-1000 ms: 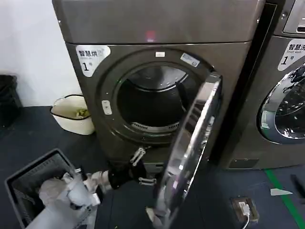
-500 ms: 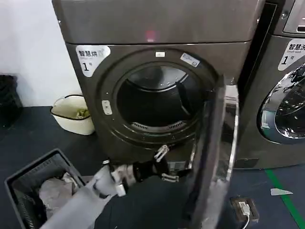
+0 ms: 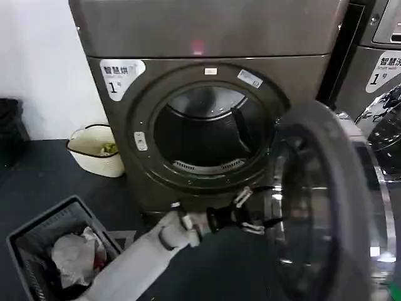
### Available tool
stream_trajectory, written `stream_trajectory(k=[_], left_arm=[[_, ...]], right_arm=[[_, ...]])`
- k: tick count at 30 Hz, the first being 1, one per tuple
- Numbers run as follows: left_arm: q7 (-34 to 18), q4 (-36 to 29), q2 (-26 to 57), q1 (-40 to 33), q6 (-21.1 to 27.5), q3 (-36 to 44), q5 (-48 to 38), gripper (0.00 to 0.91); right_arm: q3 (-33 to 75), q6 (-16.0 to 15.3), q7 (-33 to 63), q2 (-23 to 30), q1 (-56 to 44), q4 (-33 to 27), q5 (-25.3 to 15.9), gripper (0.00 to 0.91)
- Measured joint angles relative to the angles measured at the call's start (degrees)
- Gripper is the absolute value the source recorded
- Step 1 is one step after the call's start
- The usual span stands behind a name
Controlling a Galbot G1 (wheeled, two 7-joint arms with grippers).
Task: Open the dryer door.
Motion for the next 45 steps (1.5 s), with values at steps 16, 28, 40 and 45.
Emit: stream_trajectory(k=[16, 28, 40, 45], left_arm=[[-2.85, 13.82, -13.96, -6.95, 2.96, 4.94, 3.22, 0.907], [-2.96, 23.45, -18.91, -10.5, 3.68, 4.7, 2.89, 0.907], [-2.92, 24.81, -18.91, -10.9, 3.81, 4.69, 2.6, 0.907], [-2.88, 24.32, -18.91, -10.93, 4.03, 4.63, 2.53, 0.907]], right_arm=[[5.31, -0.3, 0.28, -0.03, 0.43, -5.86, -0.68, 0.907], [5.45, -0.19, 0.05, -0.04, 0.42, -4.98, -0.67, 0.907], [4.74, -0.16, -0.17, -0.04, 0.62, -4.14, -0.55, 0.907], [4.7, -0.25, -0.48, -0.03, 0.62, -3.94, -0.44, 0.907]])
